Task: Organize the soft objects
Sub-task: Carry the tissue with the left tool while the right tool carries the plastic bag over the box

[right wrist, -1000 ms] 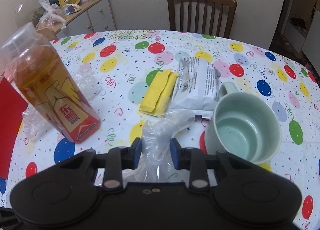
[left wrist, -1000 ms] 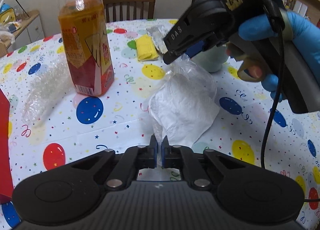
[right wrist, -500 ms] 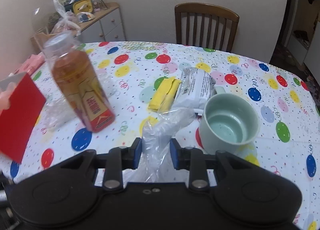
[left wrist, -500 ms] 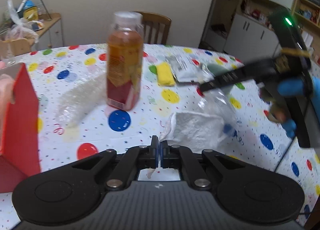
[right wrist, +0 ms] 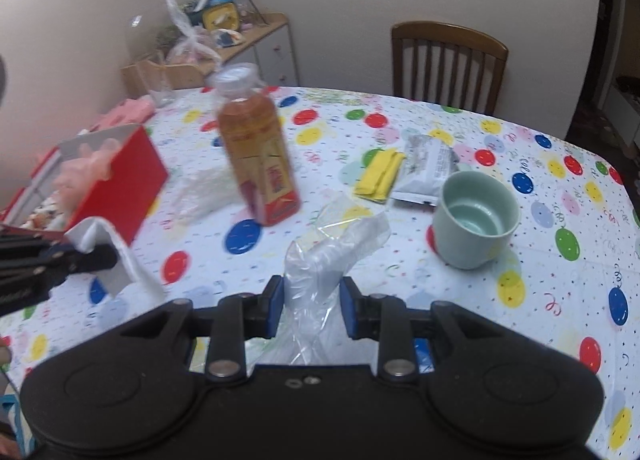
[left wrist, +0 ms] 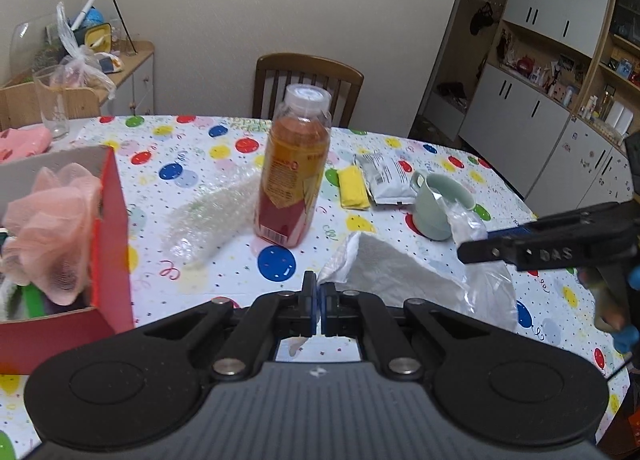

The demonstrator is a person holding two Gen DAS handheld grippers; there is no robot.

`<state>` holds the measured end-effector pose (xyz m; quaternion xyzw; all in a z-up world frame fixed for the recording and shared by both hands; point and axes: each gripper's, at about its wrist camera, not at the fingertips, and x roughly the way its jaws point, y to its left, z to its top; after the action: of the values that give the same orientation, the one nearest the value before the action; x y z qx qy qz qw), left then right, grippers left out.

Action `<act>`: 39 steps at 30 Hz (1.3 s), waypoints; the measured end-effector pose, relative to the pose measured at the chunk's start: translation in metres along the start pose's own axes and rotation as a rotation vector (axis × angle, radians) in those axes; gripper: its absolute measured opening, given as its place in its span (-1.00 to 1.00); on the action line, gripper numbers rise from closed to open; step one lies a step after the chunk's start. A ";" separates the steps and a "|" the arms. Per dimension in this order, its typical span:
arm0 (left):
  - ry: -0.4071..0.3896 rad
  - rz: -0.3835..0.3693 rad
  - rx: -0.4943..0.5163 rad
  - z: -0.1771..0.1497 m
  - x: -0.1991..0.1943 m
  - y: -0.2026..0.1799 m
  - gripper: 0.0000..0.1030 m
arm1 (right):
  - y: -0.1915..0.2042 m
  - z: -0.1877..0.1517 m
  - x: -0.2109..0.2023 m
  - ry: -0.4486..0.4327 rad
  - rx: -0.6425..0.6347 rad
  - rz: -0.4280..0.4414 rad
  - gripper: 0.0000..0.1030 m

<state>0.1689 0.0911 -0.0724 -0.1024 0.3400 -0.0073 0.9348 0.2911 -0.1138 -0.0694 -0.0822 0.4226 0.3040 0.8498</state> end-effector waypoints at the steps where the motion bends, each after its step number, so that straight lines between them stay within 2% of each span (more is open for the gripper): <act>1: -0.003 0.003 -0.003 0.001 -0.004 0.002 -0.97 | 0.004 0.000 -0.005 -0.002 -0.005 0.007 -0.45; 10: -0.053 0.057 -0.060 0.011 -0.042 0.033 -0.97 | 0.055 0.011 -0.043 -0.050 -0.066 0.098 -0.45; 17: -0.121 0.125 -0.109 0.027 -0.076 0.068 -0.97 | 0.096 0.036 -0.049 -0.087 -0.122 0.161 -0.45; 27: -0.213 0.256 -0.149 0.043 -0.117 0.131 -0.97 | 0.164 0.077 -0.033 -0.111 -0.206 0.229 -0.45; 39: -0.237 0.381 -0.171 0.043 -0.137 0.201 -0.97 | 0.242 0.117 0.008 -0.106 -0.273 0.283 -0.45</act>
<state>0.0801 0.3076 0.0073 -0.1154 0.2405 0.2103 0.9405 0.2316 0.1300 0.0263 -0.1206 0.3396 0.4786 0.8006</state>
